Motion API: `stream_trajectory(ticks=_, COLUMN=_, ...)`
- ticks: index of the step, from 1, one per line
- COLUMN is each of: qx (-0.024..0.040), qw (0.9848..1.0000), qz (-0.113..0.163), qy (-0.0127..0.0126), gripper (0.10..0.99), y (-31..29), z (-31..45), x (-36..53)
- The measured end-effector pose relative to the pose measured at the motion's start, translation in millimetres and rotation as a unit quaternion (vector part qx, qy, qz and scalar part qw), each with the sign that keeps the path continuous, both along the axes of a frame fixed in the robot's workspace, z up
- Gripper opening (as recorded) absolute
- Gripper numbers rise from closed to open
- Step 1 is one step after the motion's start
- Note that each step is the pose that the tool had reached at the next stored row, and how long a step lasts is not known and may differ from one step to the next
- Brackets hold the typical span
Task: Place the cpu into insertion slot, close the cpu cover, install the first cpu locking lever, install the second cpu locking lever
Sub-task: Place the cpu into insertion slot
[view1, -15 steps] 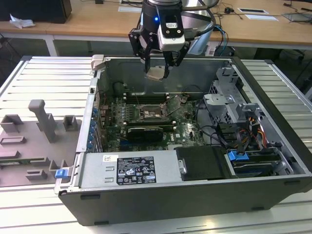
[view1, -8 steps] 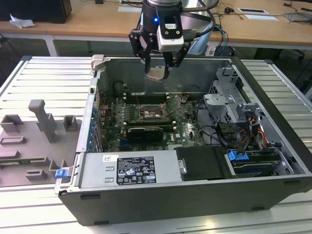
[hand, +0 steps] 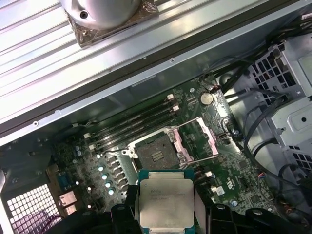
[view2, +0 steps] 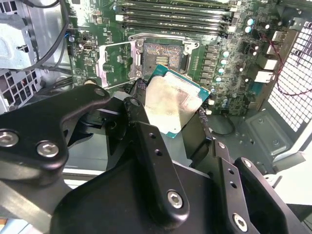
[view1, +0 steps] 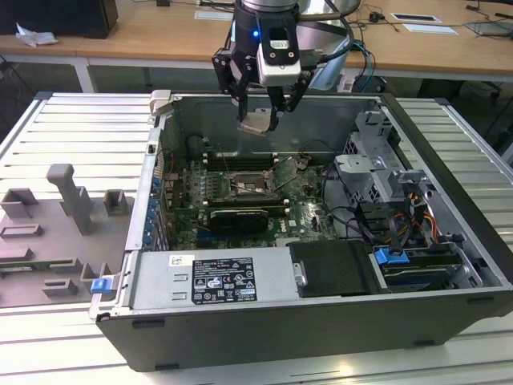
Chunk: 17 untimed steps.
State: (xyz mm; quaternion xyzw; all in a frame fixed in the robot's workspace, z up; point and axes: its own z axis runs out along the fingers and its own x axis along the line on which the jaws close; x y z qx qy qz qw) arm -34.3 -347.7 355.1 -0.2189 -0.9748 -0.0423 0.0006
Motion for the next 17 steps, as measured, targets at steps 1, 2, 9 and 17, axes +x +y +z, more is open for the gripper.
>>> stream_trajectory(ticks=1, qx=0.0, qw=1.0, qz=-0.002, qy=0.0, gripper=0.537, y=0.0, z=-0.4, x=0.0)
stream_trajectory(ticks=2, qx=0.0, qw=1.0, qz=-0.003, qy=0.0, gripper=0.537, y=0.0, z=-0.6, x=0.0)
stream_trajectory(ticks=9, qx=-0.0004, qw=0.9999, qz=-0.014, qy=0.0, gripper=0.537, y=0.0, z=-1.7, x=0.0)
stream_trajectory(ticks=17, qx=-0.0005, qw=0.9994, qz=-0.034, qy=0.0, gripper=0.537, y=0.0, z=-4.7, x=-0.5)
